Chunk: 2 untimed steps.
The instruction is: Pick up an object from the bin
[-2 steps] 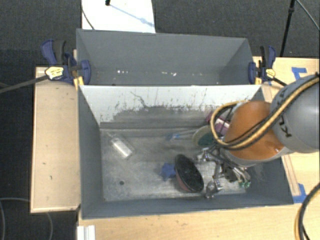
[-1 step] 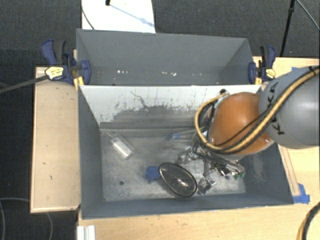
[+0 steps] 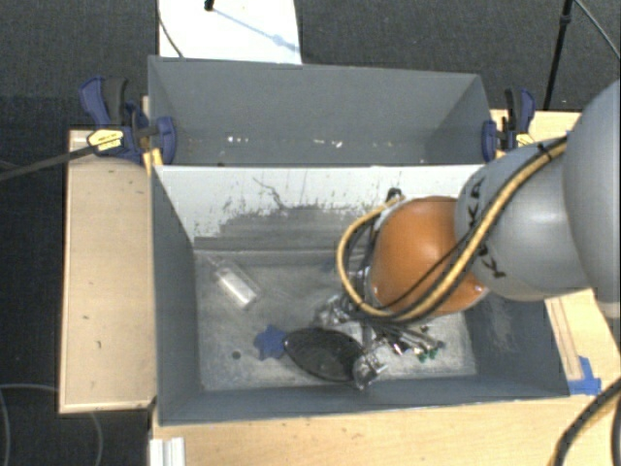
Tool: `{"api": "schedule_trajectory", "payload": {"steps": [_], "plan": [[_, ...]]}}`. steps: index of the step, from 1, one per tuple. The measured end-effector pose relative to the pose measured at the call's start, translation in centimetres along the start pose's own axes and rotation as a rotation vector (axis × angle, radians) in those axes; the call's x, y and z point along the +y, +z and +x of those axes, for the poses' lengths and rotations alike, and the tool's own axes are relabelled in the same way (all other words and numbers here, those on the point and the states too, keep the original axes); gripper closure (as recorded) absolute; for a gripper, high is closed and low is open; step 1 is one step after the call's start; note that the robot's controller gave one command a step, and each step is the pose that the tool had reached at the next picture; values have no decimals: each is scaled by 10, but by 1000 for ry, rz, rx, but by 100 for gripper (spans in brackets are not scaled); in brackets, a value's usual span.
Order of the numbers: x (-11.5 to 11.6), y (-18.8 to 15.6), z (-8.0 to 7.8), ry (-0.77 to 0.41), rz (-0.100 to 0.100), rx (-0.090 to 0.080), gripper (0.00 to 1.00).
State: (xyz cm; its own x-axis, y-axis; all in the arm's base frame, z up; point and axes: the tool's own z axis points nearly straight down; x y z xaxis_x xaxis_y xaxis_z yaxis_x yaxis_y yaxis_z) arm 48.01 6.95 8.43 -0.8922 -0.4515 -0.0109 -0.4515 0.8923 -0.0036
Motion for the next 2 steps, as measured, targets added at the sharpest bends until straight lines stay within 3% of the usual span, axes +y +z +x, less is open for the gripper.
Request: {"api": "schedule_trajectory", "payload": {"steps": [1,2], "plan": [[-1,1,3,0,-2,6,100],[-1,0,1,-1,-1,0,0]]}}
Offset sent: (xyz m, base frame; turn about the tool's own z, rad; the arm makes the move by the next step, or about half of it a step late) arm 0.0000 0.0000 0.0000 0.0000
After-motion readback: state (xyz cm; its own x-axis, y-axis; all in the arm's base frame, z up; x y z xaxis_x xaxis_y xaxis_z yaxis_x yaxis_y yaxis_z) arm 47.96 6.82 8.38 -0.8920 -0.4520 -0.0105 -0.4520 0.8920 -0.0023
